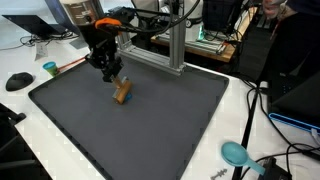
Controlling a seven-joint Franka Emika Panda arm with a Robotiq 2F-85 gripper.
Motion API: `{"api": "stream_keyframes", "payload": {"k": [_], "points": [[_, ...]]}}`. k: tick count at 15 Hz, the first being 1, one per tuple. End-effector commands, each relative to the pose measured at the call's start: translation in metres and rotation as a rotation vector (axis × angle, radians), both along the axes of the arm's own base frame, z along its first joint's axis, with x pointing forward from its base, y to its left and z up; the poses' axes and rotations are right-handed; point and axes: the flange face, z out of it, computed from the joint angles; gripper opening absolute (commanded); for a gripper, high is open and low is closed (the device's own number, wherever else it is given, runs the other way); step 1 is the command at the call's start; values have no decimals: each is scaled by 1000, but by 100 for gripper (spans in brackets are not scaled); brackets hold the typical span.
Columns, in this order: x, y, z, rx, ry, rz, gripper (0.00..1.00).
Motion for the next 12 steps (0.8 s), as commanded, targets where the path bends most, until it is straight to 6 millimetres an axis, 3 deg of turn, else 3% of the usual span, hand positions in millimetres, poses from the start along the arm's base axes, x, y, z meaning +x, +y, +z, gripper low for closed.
{"api": "stream_keyframes", "payload": {"k": [1,12], "points": [[6,-11,-46,-8,-15,-21,22],[8,-18,-51,-15,-27,-30,22]]}}
